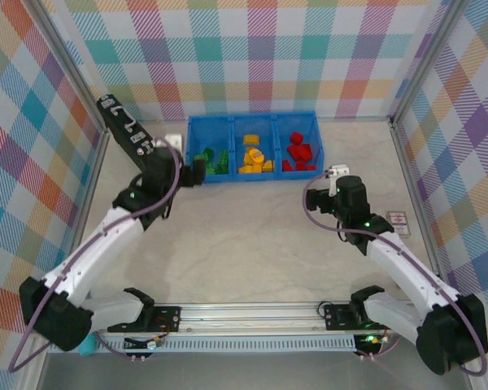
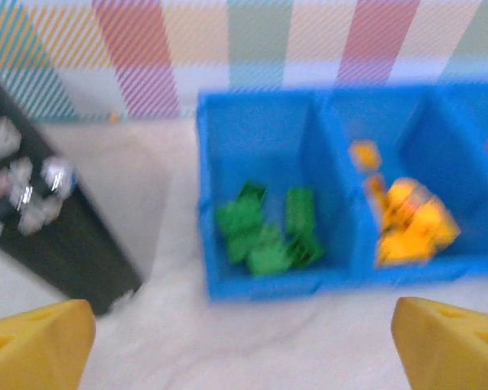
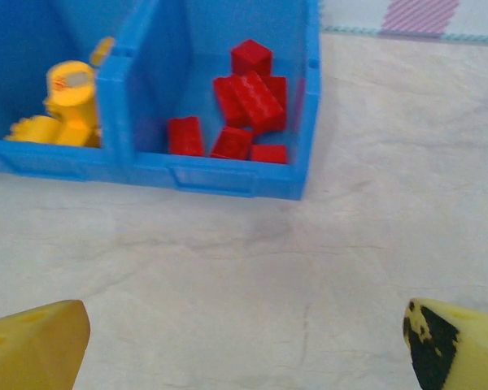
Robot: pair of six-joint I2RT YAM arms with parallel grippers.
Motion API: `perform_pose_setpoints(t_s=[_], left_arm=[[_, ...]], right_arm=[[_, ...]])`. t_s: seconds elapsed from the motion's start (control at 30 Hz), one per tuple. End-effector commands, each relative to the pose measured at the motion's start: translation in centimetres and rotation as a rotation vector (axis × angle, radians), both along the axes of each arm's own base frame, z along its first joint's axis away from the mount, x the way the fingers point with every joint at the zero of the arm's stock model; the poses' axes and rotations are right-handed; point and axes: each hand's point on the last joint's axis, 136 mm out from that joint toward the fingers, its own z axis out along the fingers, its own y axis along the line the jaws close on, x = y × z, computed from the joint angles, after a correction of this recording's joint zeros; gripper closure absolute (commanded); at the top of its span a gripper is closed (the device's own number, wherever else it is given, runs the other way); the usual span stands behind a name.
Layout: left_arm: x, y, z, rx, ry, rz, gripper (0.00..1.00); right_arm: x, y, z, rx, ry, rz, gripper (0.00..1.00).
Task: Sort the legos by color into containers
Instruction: Reset both arms
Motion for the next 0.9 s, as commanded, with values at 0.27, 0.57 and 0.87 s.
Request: perform_pose_setpoints(t_s=[0.27,0.57,0.87], left_arm=[[-2.0,8.7,-9.4,0.056,-0.202,0.283,0.00],[2.0,11.5,-14.2,0.069,-0.198,0.293,0.00],[4.4,11.0,-18.2,-0.047,-0.092,0.162,0.00]], right_arm=[[4.1,-3.6,-3.4,0.059,-0.068,-0.124,0.01],[4.9,-4.3,-5.8,-0.015,-0.139,-0.085,0.01],[6.1,-5.7,-7.1,0.066,-0.209,-0.058,0.01]])
